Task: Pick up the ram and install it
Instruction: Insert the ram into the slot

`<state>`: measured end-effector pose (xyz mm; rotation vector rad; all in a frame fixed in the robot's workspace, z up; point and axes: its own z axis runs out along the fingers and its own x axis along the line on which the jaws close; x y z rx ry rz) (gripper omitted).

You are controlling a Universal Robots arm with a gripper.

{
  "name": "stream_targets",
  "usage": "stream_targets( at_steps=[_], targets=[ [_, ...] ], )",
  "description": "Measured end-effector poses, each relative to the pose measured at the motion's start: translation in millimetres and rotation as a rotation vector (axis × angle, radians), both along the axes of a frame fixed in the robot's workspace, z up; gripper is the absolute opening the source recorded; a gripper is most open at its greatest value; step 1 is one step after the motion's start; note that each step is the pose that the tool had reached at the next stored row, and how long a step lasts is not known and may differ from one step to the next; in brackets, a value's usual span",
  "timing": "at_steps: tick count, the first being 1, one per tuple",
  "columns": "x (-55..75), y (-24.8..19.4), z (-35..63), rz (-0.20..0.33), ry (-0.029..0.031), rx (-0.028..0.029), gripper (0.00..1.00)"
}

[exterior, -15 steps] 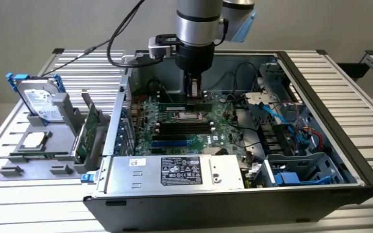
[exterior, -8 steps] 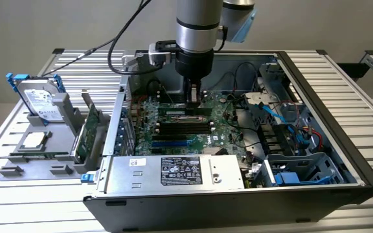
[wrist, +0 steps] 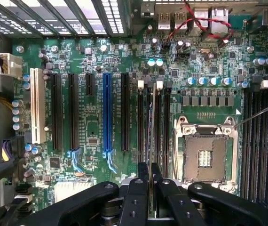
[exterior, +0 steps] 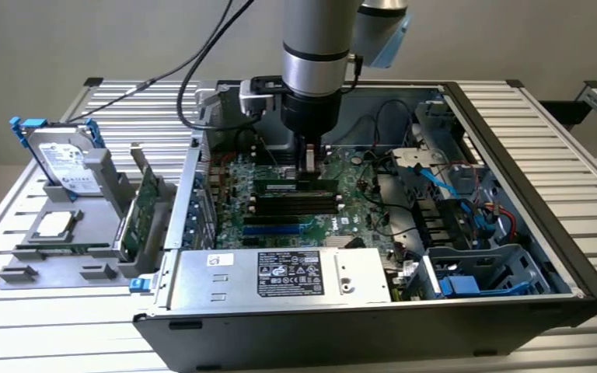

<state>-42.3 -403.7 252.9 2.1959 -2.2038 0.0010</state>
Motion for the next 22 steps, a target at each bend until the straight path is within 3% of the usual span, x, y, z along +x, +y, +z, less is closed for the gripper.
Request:
stream_targets(
  at_steps=[5, 14, 22],
  targets=[
    [1.2, 0.0, -6.5, 0.000, 0.0000, 0.0000, 0.14],
    [1.7, -1.1, -9.9, 0.000, 0.0007, 0.0000, 0.14],
    [2.9, -1.1, -17.1, 0.008, 0.0068, -0.0024, 0.14]
  ],
)
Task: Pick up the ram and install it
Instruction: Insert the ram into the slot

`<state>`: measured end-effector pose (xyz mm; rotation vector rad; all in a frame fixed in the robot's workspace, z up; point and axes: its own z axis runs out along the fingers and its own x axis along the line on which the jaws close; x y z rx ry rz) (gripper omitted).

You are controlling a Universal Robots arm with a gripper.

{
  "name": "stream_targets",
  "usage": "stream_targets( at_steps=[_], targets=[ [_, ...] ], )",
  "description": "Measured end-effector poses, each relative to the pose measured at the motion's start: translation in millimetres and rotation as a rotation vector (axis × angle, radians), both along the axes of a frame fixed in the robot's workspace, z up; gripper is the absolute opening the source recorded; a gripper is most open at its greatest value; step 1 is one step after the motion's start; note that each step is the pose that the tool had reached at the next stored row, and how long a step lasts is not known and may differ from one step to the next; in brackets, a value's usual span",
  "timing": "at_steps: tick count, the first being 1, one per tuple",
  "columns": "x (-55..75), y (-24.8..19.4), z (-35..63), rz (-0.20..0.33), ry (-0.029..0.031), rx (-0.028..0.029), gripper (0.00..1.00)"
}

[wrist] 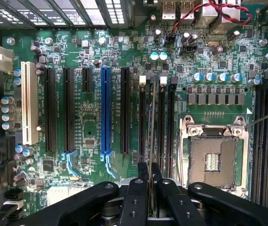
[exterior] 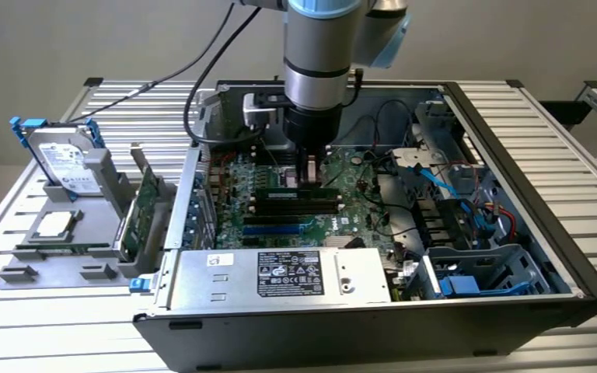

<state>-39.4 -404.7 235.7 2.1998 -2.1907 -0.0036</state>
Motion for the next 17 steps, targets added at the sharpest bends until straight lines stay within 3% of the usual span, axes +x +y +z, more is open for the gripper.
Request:
stream_targets(
  at_steps=[4, 17],
  targets=[
    [1.4, 0.0, -1.5, 0.006, 0.0075, -0.0024, 0.14],
    [1.4, -0.1, -1.9, 0.040, 0.0074, -0.0024, 0.14]
  ],
)
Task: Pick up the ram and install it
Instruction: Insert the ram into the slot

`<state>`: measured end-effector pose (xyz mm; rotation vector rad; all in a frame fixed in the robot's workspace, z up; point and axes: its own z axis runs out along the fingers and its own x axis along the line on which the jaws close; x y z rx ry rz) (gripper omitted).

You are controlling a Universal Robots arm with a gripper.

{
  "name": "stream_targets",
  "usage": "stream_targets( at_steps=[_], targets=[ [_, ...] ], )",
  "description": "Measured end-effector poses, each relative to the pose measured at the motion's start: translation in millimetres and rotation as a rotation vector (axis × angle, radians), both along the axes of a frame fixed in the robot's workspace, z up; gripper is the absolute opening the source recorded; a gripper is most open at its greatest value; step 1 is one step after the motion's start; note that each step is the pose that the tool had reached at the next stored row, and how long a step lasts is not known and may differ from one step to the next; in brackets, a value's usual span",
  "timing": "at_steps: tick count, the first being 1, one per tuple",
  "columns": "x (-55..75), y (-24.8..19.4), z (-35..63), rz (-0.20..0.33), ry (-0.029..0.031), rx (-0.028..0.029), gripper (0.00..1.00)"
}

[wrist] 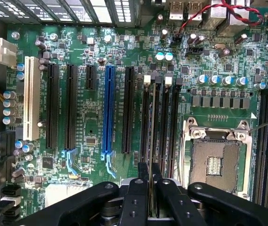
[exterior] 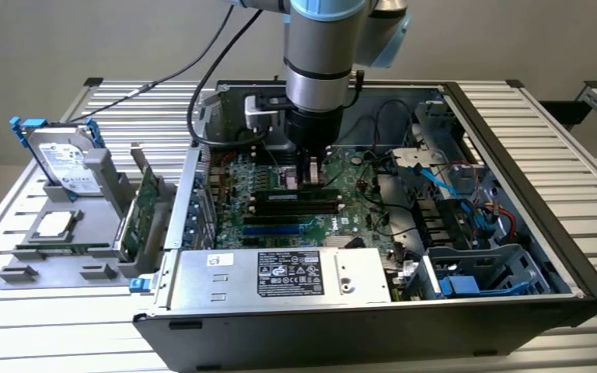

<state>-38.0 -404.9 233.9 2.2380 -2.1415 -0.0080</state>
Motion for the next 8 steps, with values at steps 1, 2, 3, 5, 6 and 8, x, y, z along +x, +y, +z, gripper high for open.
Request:
stream_targets(
  at_steps=[1, 2, 3, 5, 6, 8],
  targets=[
    [0.0, 0.0, -0.5, 0.000, -0.0002, 0.0004, 0.14],
    [0.0, 0.1, -1.2, 0.000, -0.0003, 0.0005, 0.14],
    [0.0, 0.1, -2.0, 0.000, -0.0001, 0.0003, 0.14],
    [0.0, 0.0, -3.7, 0.000, -0.0002, 0.0003, 0.14],
    [0.0, -0.1, -3.9, 0.000, -0.0001, 0.0001, 0.14],
    [-0.1, -0.5, -4.2, 0.000, 0.0000, 0.0000, 0.14]
  ],
)
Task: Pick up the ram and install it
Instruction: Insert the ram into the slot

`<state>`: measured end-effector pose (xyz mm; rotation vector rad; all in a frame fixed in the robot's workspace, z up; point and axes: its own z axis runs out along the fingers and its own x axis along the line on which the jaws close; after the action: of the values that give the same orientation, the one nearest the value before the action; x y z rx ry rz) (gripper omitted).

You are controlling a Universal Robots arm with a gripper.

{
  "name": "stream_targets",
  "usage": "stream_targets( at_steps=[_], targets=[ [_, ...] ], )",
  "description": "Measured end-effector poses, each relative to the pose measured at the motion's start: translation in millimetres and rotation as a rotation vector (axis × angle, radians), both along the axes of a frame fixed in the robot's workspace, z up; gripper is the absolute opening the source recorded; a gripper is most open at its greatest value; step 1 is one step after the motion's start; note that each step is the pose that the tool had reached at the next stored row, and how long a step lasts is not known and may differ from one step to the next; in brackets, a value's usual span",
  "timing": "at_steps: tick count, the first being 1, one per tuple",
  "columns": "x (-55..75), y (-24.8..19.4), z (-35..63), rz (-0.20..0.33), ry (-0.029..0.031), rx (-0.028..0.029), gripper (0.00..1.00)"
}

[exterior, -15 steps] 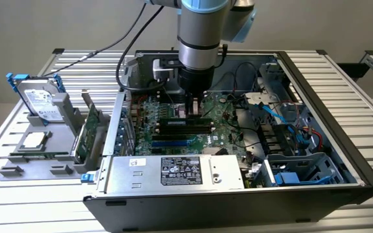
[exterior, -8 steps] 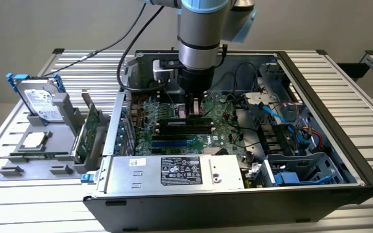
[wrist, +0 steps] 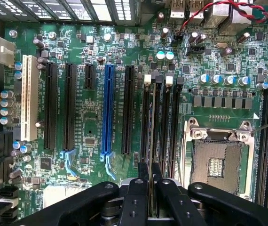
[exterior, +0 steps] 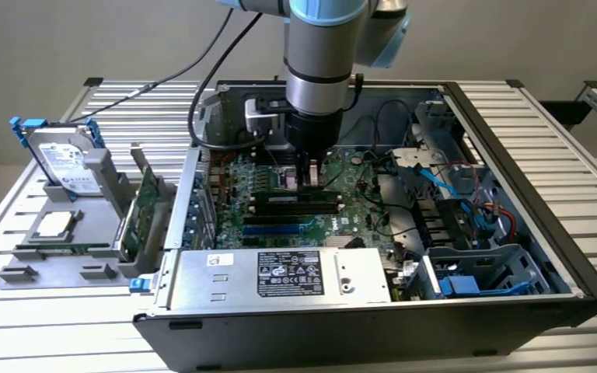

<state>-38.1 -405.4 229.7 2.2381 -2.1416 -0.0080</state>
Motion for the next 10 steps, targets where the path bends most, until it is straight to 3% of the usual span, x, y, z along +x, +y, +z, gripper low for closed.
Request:
stream_targets(
  at_steps=[10],
  targets=[
    [0.1, -3.8, -1.4, 0.000, -0.0001, 0.0002, 0.14]
  ],
)
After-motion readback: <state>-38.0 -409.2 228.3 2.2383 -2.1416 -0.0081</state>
